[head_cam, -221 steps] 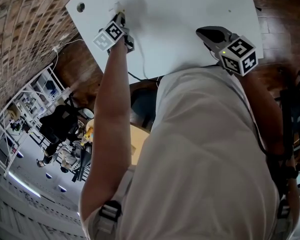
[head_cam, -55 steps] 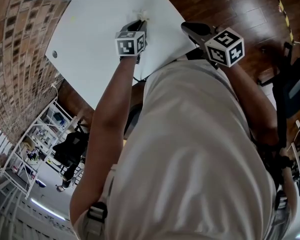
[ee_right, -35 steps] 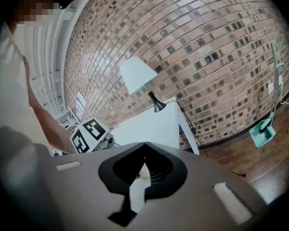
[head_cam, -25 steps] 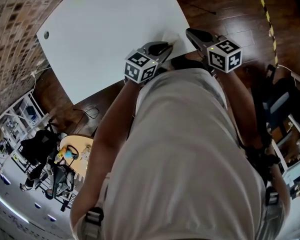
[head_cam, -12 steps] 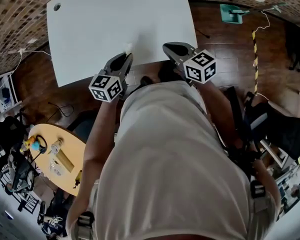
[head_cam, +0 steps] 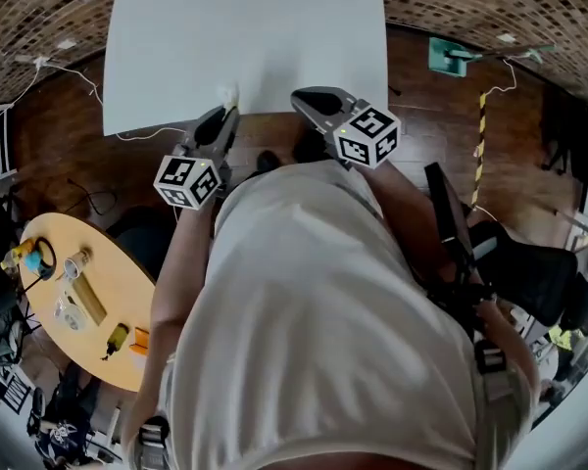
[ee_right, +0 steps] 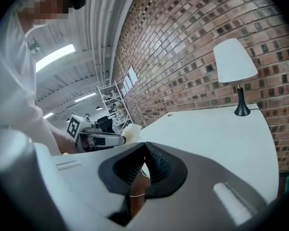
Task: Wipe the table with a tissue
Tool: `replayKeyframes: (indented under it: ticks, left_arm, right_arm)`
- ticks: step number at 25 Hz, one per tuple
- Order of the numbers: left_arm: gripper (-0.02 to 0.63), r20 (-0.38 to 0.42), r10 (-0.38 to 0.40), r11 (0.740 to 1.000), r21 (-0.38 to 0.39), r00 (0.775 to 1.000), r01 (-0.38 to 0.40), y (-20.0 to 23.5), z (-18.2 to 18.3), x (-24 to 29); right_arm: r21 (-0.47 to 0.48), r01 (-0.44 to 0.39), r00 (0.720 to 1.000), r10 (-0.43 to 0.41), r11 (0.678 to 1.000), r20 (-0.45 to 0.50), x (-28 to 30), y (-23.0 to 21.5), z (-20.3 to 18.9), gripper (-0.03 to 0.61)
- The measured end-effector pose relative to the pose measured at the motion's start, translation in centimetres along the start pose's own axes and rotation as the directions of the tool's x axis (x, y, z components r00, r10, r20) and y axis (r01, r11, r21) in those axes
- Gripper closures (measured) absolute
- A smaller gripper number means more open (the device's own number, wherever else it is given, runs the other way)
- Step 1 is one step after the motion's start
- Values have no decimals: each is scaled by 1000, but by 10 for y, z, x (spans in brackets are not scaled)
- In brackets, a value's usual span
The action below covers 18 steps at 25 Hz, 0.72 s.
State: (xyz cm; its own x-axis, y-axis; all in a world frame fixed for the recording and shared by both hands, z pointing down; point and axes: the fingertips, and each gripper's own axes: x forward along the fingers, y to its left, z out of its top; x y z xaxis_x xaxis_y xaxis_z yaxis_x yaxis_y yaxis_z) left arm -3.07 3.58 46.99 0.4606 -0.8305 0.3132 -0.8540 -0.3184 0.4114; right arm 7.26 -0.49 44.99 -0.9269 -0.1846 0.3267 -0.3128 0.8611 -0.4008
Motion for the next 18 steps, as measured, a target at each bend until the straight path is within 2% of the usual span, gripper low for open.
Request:
replayKeyframes:
  ticks: [3,6,18]
  left_arm:
    - [557,31,32,999,-4,999,-32,11,3,-20]
    - [558,38,44,999,-16,998,-44,3,-5,-26]
    - [557,43,24,1000,-11,999,-24,-14,-15,-36]
  right_arm:
    - [-28,-27,999,26,999,-20,11,20,-1,571]
    - [-37,-39,999,37,999,-40,2,29,-6,571]
    - [-59,-21,1000,19,998,-23,-12,47,-13,571]
